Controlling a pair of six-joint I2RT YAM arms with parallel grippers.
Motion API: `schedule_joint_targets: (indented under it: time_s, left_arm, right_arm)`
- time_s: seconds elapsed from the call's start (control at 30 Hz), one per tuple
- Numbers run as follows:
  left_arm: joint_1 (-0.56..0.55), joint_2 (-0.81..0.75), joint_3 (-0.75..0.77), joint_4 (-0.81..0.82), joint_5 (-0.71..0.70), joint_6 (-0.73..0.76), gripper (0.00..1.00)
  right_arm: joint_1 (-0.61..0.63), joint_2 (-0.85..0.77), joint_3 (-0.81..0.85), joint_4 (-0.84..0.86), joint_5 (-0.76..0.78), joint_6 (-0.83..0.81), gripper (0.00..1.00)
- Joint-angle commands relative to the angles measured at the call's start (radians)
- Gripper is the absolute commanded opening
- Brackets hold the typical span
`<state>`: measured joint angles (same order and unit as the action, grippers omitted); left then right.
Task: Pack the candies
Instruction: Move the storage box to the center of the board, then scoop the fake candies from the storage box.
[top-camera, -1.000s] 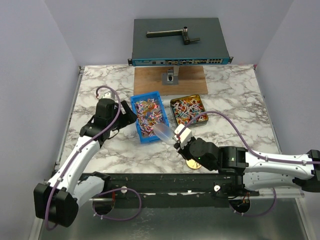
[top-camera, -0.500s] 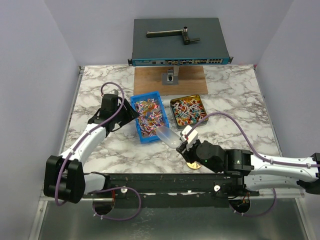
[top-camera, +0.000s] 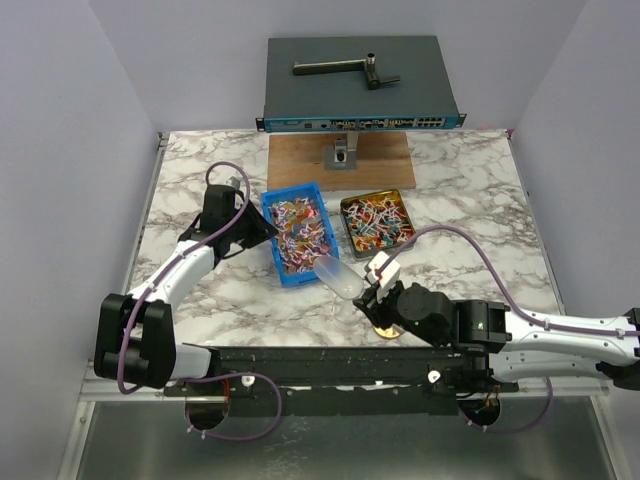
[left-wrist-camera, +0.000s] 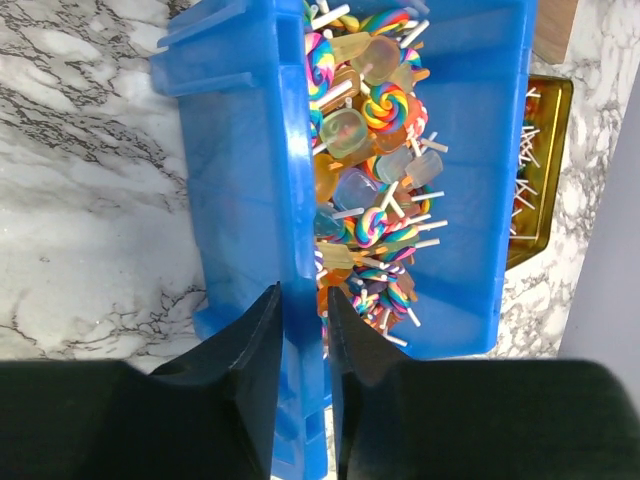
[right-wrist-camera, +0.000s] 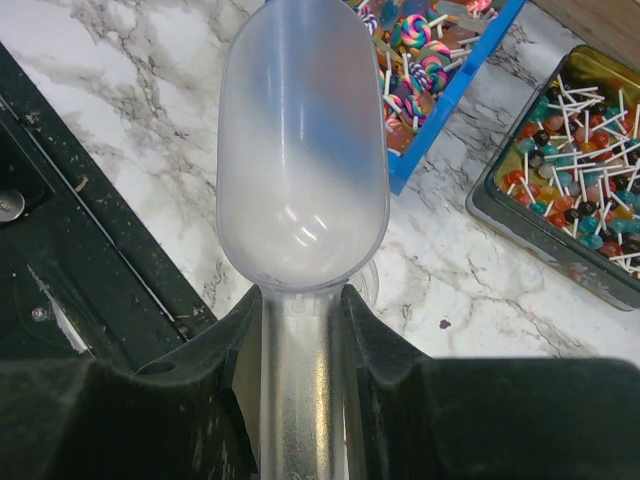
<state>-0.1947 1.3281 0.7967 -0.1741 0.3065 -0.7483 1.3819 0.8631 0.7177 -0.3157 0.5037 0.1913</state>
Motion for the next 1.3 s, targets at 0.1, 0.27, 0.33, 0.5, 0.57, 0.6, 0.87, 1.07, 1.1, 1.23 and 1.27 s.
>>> schedule_joint_targets:
  time_s: [0.1,0.27,0.33,0.5,0.57,0.6,0.87,1.07,1.1,1.23,1.27]
  left_arm:
    - [0.010,0.013,0.011,0.059,0.100,-0.005,0.06]
    - [0.011,-0.028,-0.027,0.071,0.091,-0.019,0.00]
    - [0.010,-0.059,-0.058,0.088,0.080,-0.042,0.00]
    - [0.010,-0.160,-0.164,0.142,0.027,-0.128,0.00]
    - [0.009,-0.203,-0.208,0.167,0.001,-0.160,0.00]
    - [0.009,-0.220,-0.231,0.169,-0.012,-0.173,0.00]
    - [0.000,-0.352,-0.372,0.257,-0.095,-0.337,0.00]
    - [-0.059,-0.392,-0.397,0.292,-0.156,-0.387,0.00]
    - [-0.071,-0.393,-0.396,0.295,-0.169,-0.391,0.00]
    - [-0.125,-0.388,-0.395,0.310,-0.213,-0.412,0.00]
    - [-0.135,-0.385,-0.396,0.313,-0.224,-0.418,0.00]
  right_arm:
    - [0.005,0.027,0.000,0.018,-0.018,0.028,0.01]
    - [0.006,0.051,0.022,0.000,0.005,0.037,0.01]
    - [0.006,0.069,0.046,-0.031,0.010,0.045,0.01]
    - [0.006,0.104,0.111,-0.113,0.034,0.060,0.01]
    - [0.006,0.113,0.134,-0.144,0.039,0.068,0.01]
    - [0.005,0.119,0.145,-0.161,0.040,0.071,0.01]
    - [-0.023,0.209,0.262,-0.291,-0.022,0.092,0.01]
    - [-0.158,0.304,0.398,-0.429,-0.192,0.108,0.01]
    - [-0.178,0.322,0.418,-0.447,-0.217,0.113,0.01]
    - [-0.199,0.388,0.483,-0.524,-0.264,0.130,0.01]
    - [-0.200,0.396,0.494,-0.533,-0.272,0.132,0.01]
